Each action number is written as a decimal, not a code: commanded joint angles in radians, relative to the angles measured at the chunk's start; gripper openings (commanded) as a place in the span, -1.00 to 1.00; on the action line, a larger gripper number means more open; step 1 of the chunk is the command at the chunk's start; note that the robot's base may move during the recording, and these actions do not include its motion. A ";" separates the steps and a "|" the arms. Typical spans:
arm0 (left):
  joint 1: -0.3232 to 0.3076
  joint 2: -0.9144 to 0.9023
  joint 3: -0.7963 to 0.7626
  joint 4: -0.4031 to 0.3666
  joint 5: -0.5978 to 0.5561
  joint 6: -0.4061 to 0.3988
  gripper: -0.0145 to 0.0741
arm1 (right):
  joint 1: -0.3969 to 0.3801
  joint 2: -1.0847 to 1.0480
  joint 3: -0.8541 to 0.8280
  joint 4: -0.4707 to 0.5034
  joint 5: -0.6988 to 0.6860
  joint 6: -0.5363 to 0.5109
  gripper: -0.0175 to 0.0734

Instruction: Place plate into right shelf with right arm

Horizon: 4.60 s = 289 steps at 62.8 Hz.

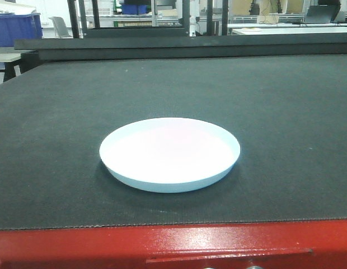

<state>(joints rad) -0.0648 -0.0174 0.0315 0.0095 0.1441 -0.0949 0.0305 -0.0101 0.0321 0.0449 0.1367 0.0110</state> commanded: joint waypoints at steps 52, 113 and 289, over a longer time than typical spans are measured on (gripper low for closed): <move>-0.007 -0.004 0.010 -0.002 -0.085 -0.006 -0.78 | -0.001 -0.012 -0.013 0.082 -0.229 0.091 -0.49; -0.007 -0.004 0.010 -0.002 -0.085 -0.006 -0.78 | 0.034 0.799 -0.989 0.486 0.626 -0.239 -0.44; -0.007 -0.004 0.010 -0.002 -0.085 -0.006 -0.78 | 0.207 1.587 -1.207 0.520 0.573 -0.332 -0.49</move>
<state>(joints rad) -0.0648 -0.0174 0.0315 0.0095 0.1441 -0.0949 0.2537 1.6944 -1.1488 0.5400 0.7172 -0.3130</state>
